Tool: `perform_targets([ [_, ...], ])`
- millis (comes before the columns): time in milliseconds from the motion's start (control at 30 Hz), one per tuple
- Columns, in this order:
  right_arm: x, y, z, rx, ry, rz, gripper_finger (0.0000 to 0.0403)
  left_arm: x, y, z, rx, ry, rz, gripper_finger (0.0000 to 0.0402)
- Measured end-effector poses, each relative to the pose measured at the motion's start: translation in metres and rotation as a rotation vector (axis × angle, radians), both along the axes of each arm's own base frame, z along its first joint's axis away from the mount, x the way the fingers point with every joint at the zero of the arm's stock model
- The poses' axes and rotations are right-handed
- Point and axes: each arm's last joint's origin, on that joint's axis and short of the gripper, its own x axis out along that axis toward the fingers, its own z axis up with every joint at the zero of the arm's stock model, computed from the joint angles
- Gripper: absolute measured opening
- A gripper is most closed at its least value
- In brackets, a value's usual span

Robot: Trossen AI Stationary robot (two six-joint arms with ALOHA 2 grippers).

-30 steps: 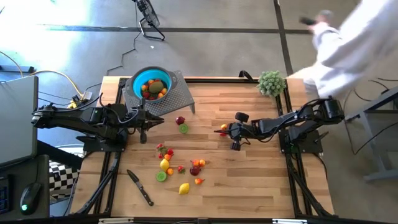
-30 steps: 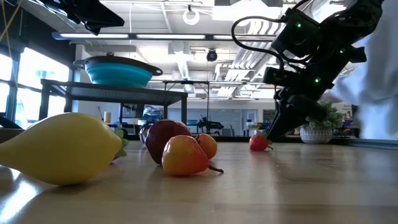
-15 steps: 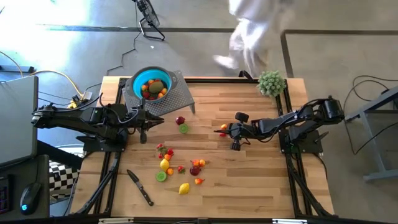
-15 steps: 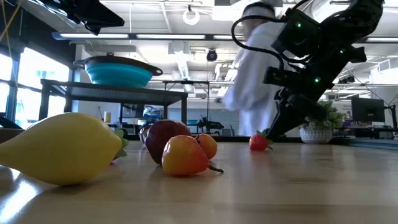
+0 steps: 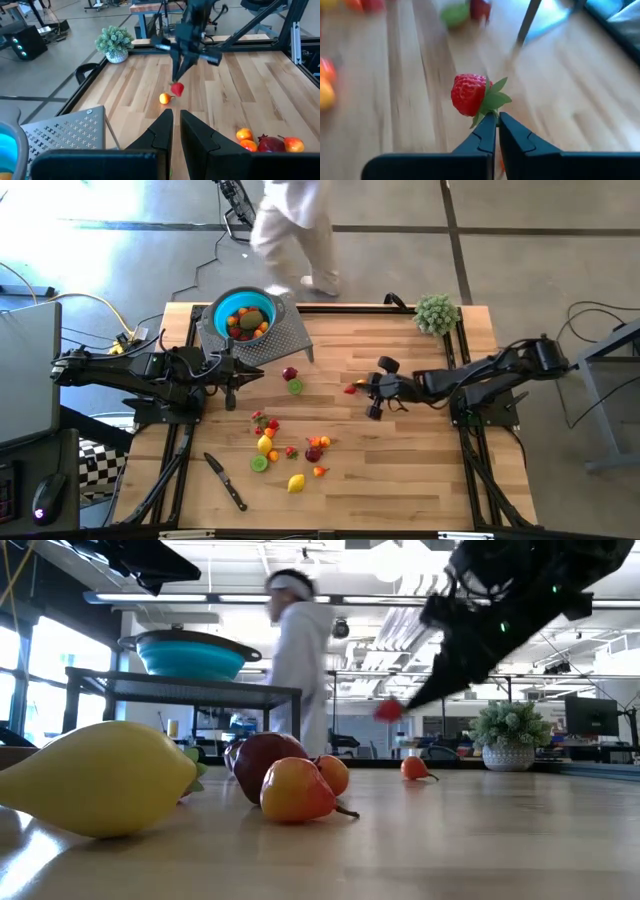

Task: Pick & Place Fruit
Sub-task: Put the red strawberry into the blue strainer bowl on the shelf

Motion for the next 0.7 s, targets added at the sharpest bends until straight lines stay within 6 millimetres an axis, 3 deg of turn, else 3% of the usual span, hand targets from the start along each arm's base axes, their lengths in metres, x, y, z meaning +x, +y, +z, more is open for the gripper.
perform_targets([
  [367,0.010,0.006,0.032,-0.119,-0.297,-0.052,0.0005,0.000,0.000,0.000,-0.021,0.001,0.005,0.0028],
  [700,0.011,0.003,0.038,-0.196,-0.341,-0.132,0.0005,0.000,0.000,0.000,-0.014,0.001,0.004,0.0029],
])
